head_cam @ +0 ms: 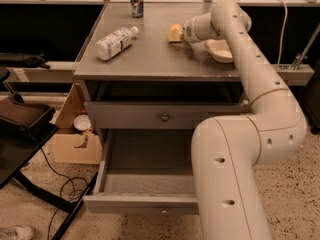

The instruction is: Place orange into middle drawer

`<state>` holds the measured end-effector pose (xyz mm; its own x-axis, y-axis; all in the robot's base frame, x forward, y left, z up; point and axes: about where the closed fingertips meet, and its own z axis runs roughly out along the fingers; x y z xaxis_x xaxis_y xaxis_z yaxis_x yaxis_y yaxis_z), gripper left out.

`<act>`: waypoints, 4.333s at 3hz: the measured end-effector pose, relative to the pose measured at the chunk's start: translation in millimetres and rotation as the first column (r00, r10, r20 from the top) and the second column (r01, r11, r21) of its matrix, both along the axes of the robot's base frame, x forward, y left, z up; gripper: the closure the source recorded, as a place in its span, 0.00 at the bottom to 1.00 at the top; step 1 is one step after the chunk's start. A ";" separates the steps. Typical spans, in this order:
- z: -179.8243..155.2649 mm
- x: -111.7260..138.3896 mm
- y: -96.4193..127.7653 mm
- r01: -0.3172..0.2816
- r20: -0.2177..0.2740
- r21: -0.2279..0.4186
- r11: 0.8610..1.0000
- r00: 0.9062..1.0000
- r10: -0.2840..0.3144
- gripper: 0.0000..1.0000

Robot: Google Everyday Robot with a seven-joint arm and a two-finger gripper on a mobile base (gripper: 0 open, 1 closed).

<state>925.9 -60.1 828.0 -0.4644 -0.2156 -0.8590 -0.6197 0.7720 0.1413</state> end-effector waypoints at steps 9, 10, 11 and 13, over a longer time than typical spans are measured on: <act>102.2 -393.7 -144.4 0.160 -0.150 -0.236 0.959 0.969 -0.199 1.00; 51.7 -392.3 -167.7 0.153 -0.141 -0.156 0.976 0.974 -0.175 1.00; -16.8 -374.3 -206.9 0.132 -0.123 -0.051 0.990 0.983 -0.137 1.00; -98.0 -356.4 -248.3 0.096 -0.131 0.068 0.993 0.988 -0.087 1.00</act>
Offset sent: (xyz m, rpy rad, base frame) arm -0.0571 -0.0328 0.0962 -0.1759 -0.0765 -0.0202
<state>569.5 -308.4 730.0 -0.5864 -0.1051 -0.8031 -0.5199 0.8092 0.2737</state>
